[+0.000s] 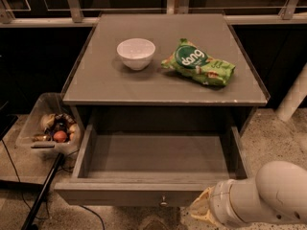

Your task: Close top drawer

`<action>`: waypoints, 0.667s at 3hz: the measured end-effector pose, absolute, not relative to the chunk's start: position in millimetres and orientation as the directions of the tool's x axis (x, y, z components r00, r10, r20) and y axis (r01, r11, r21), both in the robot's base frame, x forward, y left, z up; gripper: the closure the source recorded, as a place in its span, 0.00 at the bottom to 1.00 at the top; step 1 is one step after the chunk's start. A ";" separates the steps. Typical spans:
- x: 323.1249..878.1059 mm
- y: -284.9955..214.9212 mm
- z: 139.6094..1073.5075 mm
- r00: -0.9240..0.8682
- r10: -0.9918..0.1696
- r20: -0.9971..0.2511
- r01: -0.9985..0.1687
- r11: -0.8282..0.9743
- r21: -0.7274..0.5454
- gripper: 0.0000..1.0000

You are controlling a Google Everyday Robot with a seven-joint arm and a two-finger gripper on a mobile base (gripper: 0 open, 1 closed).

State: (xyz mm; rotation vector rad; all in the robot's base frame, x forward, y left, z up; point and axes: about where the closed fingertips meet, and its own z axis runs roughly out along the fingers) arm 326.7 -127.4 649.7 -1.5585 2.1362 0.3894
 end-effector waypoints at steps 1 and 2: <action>336.1 -124.3 651.1 -0.230 -0.813 -0.534 -0.951 0.304 -0.052 0.12; 348.7 -120.2 650.8 -0.200 -0.815 -0.544 -0.958 0.279 -0.065 0.00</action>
Offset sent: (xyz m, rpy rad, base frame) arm 0.1070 0.0325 0.0081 0.0823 -0.1042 0.1474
